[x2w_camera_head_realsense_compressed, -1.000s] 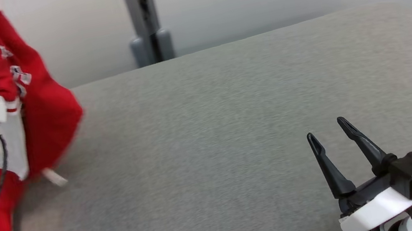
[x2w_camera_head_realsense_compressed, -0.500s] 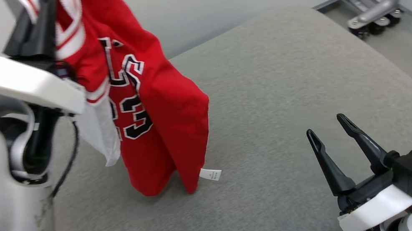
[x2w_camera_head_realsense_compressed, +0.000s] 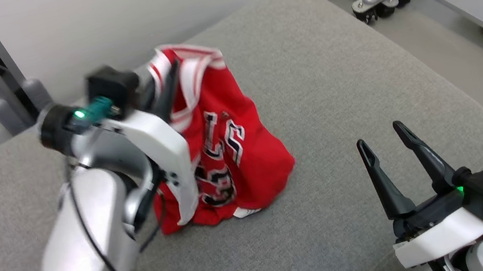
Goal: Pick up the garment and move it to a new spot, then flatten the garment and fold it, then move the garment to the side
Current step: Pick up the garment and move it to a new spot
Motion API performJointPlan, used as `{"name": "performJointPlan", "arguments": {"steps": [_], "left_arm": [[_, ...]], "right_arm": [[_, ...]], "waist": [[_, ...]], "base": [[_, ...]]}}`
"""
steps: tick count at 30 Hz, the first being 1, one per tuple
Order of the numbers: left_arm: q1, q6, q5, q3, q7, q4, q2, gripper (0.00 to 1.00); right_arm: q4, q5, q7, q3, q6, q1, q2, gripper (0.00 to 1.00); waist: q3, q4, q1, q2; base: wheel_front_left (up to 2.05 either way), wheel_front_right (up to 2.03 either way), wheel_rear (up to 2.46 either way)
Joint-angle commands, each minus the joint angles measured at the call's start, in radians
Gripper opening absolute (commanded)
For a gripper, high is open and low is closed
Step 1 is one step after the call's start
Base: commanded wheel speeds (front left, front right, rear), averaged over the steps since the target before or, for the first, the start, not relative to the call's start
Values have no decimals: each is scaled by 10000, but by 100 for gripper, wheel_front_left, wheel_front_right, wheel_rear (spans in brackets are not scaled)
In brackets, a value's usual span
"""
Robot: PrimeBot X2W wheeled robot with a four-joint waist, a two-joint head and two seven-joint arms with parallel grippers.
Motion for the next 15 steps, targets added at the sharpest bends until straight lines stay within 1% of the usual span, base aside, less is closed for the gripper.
{"name": "performJointPlan", "arguments": {"steps": [1,5,8,15], "left_arm": [[63,-15,156,-110,-78,134,21,0],[207,-47,638,-737,-495,1201,-95,0],[45,31,1027,-1081,-927,1935,-144,0],[-341,75,1424,-1411,-2033,3387,-225,0]], "right_arm": [[-54,61,-47,-19,1,-83,-54,100],[-135,109,-47,51,1,-249,-52,100],[-224,183,-47,71,1,-371,-52,100],[-280,220,-47,198,1,-684,-54,100]], "waist": [[256,-8,0,-1],[791,134,0,-1],[1187,247,0,-1],[1683,379,0,-1]], "base": [[0,0,0],[0,0,0],[0,0,0],[0,0,0]]}}
